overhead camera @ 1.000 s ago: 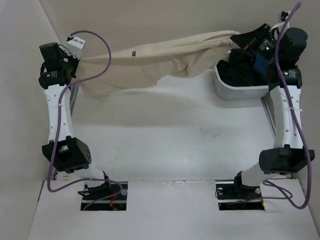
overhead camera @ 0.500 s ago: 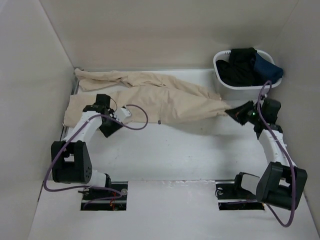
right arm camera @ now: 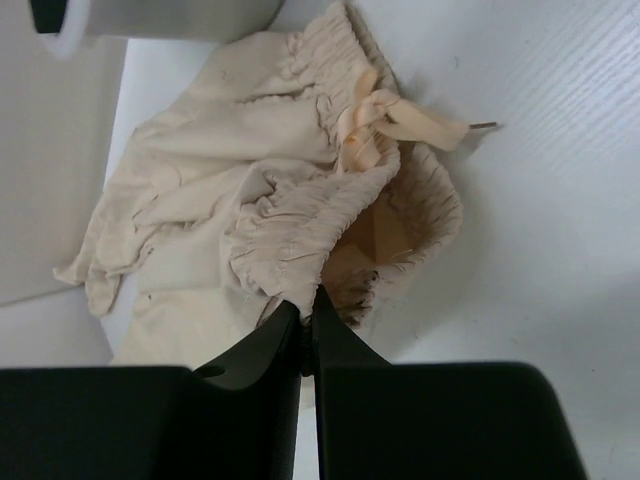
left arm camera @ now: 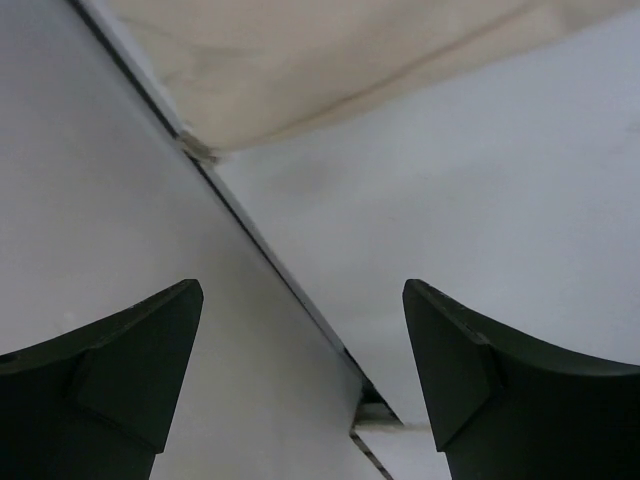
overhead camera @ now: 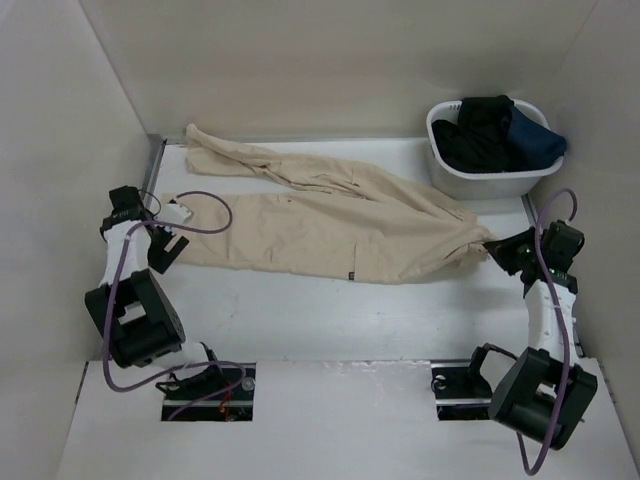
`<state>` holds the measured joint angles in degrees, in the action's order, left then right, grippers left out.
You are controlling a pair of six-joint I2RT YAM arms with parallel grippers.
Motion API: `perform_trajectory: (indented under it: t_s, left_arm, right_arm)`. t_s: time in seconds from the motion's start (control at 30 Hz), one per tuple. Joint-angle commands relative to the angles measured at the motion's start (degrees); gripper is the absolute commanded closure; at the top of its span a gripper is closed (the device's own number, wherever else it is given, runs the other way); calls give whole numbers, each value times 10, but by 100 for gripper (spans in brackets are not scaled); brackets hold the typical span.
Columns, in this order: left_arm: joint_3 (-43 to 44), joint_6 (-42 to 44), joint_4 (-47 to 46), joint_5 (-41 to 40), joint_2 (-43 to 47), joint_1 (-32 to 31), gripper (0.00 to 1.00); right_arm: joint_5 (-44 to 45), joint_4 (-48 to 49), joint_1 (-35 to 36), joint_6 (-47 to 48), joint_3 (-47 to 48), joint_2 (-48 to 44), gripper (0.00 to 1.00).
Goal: Fold and stack the trousers
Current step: Flatten the trousers out
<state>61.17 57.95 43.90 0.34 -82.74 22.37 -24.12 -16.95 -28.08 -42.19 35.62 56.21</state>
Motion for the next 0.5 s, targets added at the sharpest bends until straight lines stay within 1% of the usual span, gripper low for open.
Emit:
perform_trajectory:
  t_s: [0.0,0.03,0.1,0.13,0.17,0.2,0.27,0.3,0.33,0.37,0.4,0.43,0.47]
  left_arm:
    - [3,54,-131,16,-57,32,17]
    - [2,75,-148,14,-76,33,16]
    - [7,96,-152,18,-108,30,15]
    - [13,104,-150,21,-125,24,13]
    - [15,109,-152,22,-135,19,8]
    - [18,116,-160,17,-151,12,7]
    - [31,128,-175,-1,-192,9,6]
    - [39,129,-179,-12,-214,9,9]
    - [48,131,-174,-23,-238,9,21]
    - [54,135,-167,-32,-257,10,35]
    - [58,140,-154,-39,-273,11,54]
    - [61,141,-148,-42,-283,14,75]
    - [62,138,-149,-42,-289,21,88]
  right_arm:
    - [23,22,3,9,-1,28,90]
    - [23,24,3,9,3,34,90]
    - [18,24,2,9,14,47,90]
    - [15,23,2,9,19,51,90]
    - [13,22,3,9,20,54,89]
    - [12,21,2,8,21,56,89]
    - [12,19,-4,4,17,57,89]
    - [12,19,-6,4,13,57,89]
    - [11,17,-10,5,10,57,89]
    - [11,11,-15,8,8,56,89]
    - [12,4,-22,11,7,56,89]
    - [14,-4,-29,17,9,56,89]
    - [14,-13,-35,24,14,56,89]
